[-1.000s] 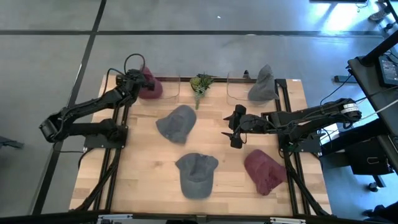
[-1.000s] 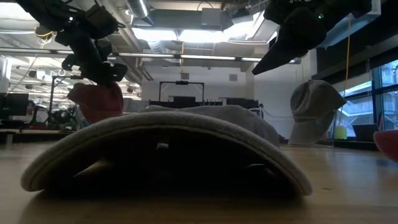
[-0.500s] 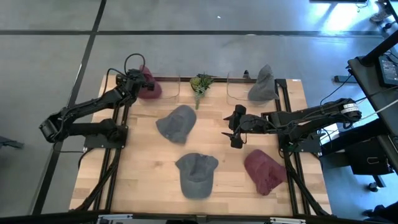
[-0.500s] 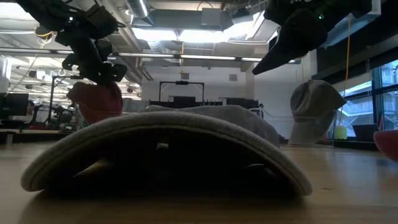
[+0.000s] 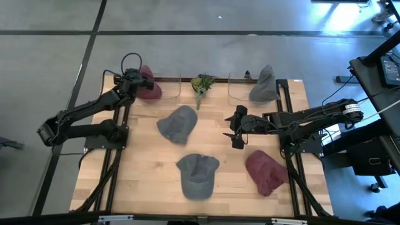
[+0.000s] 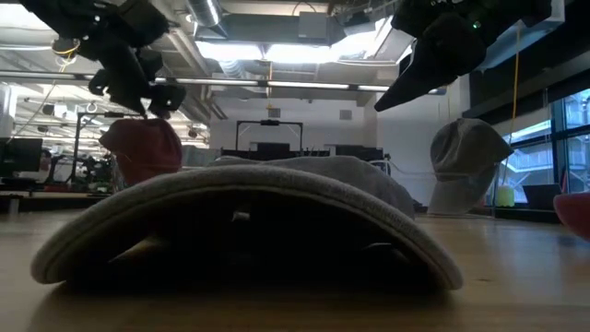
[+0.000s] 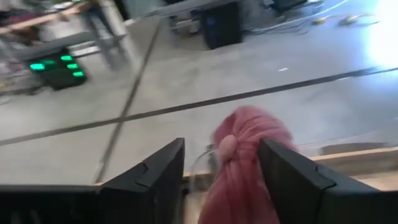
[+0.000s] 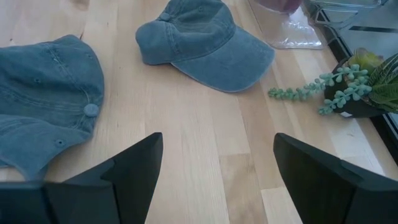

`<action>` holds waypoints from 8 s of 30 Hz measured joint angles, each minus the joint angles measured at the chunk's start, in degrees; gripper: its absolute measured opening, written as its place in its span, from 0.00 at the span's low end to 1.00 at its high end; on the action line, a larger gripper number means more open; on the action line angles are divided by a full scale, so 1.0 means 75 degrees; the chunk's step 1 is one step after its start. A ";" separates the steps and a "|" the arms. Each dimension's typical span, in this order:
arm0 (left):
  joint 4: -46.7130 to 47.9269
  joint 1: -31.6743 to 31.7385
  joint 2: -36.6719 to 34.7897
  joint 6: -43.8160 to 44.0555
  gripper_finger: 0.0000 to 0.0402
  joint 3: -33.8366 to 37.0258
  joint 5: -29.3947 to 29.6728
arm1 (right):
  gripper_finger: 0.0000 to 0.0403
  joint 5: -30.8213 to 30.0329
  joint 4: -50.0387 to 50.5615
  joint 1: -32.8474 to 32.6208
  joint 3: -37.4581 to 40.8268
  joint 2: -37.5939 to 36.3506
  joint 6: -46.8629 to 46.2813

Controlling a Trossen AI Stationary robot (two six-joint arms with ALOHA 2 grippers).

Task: Pick & Place hat
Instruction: Put the left red cap into the left transparent bin, then put the top gray cap into the right transparent bin

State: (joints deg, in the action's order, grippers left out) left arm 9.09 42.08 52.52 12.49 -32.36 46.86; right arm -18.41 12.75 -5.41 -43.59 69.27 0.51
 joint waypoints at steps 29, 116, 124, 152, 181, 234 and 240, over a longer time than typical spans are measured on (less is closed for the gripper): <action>-0.0272 -0.4472 0.2344 -0.1838 0.49 -0.0206 -0.4562 | 0.76 0.0003 -0.0291 0.0000 0.0000 0.0001 -0.0262; -0.6901 -0.4963 0.2992 -0.2704 0.01 -0.1454 -0.2069 | 0.76 -0.1795 -1.1322 0.0125 0.0426 0.3833 0.0165; -0.7254 -0.5040 0.2995 -0.2626 0.01 -0.1454 -0.2454 | 0.69 -0.1541 -1.1880 0.0326 0.0428 0.3830 0.0105; -0.7243 -0.5149 0.2995 -0.3216 0.06 -0.1454 -0.2315 | 0.07 -0.1343 -1.2056 0.0225 0.0428 0.3830 0.1172; -0.2727 -0.5140 0.2260 -0.1764 0.35 -0.1454 -0.1655 | 0.07 0.0055 0.2063 0.1536 -0.2446 -0.1691 -0.1562; -0.2207 -0.4831 0.2266 -0.1041 0.35 -0.1454 -0.1593 | 0.13 -0.0188 0.8172 0.7901 -0.5788 0.2204 0.2026; -0.2201 -0.4831 0.2266 -0.1023 0.35 -0.1454 -0.1676 | 0.38 -0.0475 0.8173 0.7898 -0.5788 0.2201 0.2099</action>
State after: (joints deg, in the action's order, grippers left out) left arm -7.42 5.85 69.52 4.82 -43.27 34.30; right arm -21.98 74.05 53.82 -87.00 85.78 16.25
